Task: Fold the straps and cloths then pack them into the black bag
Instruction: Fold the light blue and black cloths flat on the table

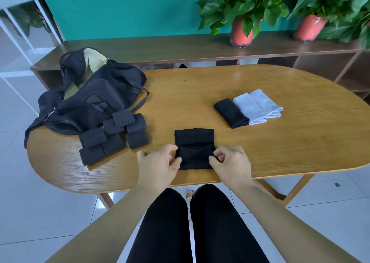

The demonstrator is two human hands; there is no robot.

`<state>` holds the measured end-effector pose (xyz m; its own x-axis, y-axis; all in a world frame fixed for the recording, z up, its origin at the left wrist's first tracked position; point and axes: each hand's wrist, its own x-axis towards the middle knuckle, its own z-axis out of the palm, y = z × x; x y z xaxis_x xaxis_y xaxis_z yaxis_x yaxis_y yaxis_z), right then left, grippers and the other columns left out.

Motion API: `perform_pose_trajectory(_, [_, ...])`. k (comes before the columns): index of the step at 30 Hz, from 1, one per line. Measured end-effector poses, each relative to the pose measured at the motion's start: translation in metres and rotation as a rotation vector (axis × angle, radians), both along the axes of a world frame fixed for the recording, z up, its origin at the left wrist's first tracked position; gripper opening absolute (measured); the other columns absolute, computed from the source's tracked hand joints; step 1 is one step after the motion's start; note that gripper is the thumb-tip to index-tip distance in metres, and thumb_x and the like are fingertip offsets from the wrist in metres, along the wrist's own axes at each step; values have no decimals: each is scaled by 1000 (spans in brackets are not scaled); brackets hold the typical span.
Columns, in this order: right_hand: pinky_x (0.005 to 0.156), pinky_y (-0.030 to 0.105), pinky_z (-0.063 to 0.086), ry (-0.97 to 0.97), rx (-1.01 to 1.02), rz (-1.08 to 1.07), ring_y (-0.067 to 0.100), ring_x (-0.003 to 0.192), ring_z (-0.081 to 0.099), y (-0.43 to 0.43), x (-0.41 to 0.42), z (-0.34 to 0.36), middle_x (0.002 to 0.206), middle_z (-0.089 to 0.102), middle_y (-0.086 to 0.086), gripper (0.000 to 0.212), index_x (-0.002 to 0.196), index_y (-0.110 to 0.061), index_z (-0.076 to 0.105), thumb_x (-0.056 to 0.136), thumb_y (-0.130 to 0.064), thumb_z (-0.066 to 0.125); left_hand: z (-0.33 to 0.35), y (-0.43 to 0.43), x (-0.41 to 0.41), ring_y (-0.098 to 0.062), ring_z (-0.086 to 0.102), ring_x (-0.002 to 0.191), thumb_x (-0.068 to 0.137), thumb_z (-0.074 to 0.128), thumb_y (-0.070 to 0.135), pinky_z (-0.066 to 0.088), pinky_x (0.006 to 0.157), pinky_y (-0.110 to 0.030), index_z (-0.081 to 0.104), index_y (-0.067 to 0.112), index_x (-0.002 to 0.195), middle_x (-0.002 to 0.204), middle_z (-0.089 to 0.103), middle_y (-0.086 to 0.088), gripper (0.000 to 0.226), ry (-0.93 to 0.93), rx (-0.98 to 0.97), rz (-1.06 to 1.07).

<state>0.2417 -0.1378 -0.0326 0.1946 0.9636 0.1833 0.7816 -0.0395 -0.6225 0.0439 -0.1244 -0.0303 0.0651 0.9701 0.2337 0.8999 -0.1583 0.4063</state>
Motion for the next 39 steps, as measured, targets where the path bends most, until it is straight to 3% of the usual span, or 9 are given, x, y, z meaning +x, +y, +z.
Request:
perform_pose_trajectory(6, [59, 20, 35, -46, 41, -27, 11, 90, 44, 2, 2, -6, 63, 50, -14, 11, 73, -19, 64, 79, -27, 69, -1, -1, 0, -5, 55, 79, 87, 61, 39, 29, 88, -34, 53, 35, 120, 73, 59, 16, 34, 90, 46, -54])
perform_pose_trajectory(11, [73, 29, 43, -64, 85, -31, 10, 87, 44, 0, 1, -6, 79, 55, -13, 17, 95, -22, 63, 80, -26, 67, 4, -4, 4, -15, 45, 122, 81, 61, 8, 37, 94, -36, 60, 22, 123, 130, 55, 6, 45, 200, 226, -403])
perform_pose_trajectory(16, [93, 32, 37, -304, 305, 249, 18, 118, 48, -10, 4, -1, 127, 55, -1, 45, 126, -15, 56, 84, -29, 53, 1, -4, 3, -7, 14, 145, 88, 22, 24, 6, 116, -28, 33, 15, 147, 156, 25, 1, 61, 352, 64, -583])
perform_pose_trajectory(18, [113, 36, 21, -442, 240, 448, 18, 141, 27, -13, 5, -4, 150, 35, 3, 55, 143, -10, 40, 93, -35, 44, -1, -3, 2, -5, 4, 145, 89, 17, 29, -3, 117, -26, 21, 15, 151, 158, 14, 2, 64, 366, 2, -618])
perform_pose_trajectory(21, [116, 38, 8, -618, 114, 545, 15, 147, 6, -16, 10, -20, 158, 13, 4, 63, 149, -8, 22, 102, -49, 20, -7, -6, 0, -2, -13, 144, 92, 9, 39, -12, 116, -25, 3, 20, 152, 159, -4, 6, 64, 401, -27, -642])
perform_pose_trajectory(25, [112, 38, 13, -694, 60, 543, 18, 145, 14, -21, 17, -30, 157, 19, 6, 65, 149, -8, 24, 102, -51, 12, -12, -10, -1, -2, -21, 142, 97, 8, 51, -15, 113, -24, -4, 23, 151, 157, -12, 8, 62, 403, -65, -627])
perform_pose_trajectory(30, [112, 37, 12, -677, 77, 547, 19, 145, 16, -22, 18, -27, 156, 22, 5, 66, 149, -9, 26, 100, -53, 19, -13, -6, -5, -2, -16, 143, 97, 32, 56, -9, 112, -22, 0, 25, 152, 157, -9, 11, 71, 367, -93, -656])
perform_pose_trajectory(34, [112, 35, 29, -606, 221, 612, 19, 136, 39, -28, 23, -20, 144, 46, 4, 58, 138, -11, 48, 83, -26, 50, -16, -11, -9, -9, 30, 140, 83, 69, 37, 27, 107, -28, 36, 22, 146, 151, 35, 6, 72, 311, 42, -674])
perform_pose_trajectory(39, [106, 34, 36, -551, 325, 649, 21, 129, 44, -25, 21, -2, 110, 68, -5, 39, 109, -14, 70, 75, -16, 51, -5, -7, -12, -5, 46, 126, 91, 58, 35, 37, 105, -31, 60, 26, 128, 133, 57, 13, 39, 94, -11, -641])
